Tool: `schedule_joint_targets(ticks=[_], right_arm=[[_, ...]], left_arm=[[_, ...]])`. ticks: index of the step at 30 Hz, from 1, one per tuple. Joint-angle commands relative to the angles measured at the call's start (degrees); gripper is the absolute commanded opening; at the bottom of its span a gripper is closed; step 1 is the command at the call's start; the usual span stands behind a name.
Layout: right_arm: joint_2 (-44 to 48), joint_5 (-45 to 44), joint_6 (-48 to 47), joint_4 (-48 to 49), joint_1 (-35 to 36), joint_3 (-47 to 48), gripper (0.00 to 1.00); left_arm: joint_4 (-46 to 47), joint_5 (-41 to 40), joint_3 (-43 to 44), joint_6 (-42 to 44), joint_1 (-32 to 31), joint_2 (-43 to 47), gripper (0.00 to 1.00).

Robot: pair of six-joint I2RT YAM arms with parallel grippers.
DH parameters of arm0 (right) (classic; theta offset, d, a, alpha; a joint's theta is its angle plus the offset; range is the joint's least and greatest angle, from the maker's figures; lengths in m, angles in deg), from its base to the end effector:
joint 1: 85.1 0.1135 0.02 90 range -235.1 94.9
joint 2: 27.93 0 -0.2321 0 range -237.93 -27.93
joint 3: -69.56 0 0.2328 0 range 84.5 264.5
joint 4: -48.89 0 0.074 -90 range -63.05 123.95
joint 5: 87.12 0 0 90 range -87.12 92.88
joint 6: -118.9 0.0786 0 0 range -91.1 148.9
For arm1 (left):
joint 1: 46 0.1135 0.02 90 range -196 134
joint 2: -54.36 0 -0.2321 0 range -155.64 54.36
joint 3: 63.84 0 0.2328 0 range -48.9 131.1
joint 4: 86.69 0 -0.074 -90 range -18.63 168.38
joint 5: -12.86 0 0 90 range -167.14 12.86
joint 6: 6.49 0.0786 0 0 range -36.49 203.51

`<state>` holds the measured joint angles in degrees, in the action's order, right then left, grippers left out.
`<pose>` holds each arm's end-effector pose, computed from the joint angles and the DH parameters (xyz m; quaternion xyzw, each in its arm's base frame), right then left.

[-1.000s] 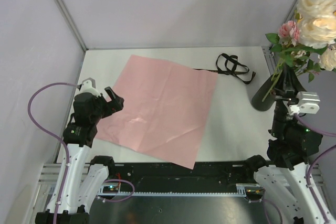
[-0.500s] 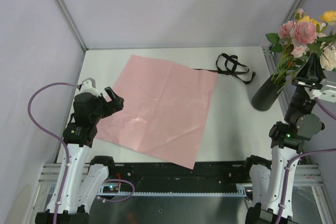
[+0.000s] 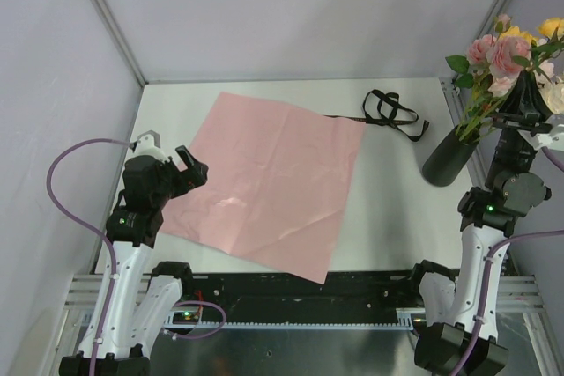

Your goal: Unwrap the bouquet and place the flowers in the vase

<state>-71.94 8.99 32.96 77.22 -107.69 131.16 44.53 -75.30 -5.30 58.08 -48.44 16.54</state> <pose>0.1702 -0.0617 0.4544 0.0383 0.3760 -0.1293 0.9167 0.1887 -0.0106 0.2664 -0.1628 0.8418 -0.1373 0.4961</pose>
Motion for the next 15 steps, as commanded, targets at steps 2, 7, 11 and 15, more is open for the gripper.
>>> schedule_joint_targets(ticks=[2,7,11,15], right_arm=[[-0.82,0.56,-2.21,4.58,-0.61,3.37,0.0],[-2.35,0.77,-2.52,5.4,-1.07,4.35,0.0],[-3.22,0.35,-2.11,5.17,-1.42,4.45,0.0],[-3.84,-0.43,-1.53,4.57,-1.68,3.86,0.0]], left_arm=[[0.68,0.59,2.06,0.42,0.52,0.34,1.0],[0.7,0.68,2.02,0.42,0.53,0.3,1.0],[0.7,0.57,2.02,0.42,0.5,0.22,1.0],[0.68,0.42,1.97,0.42,0.55,0.2,1.0]])
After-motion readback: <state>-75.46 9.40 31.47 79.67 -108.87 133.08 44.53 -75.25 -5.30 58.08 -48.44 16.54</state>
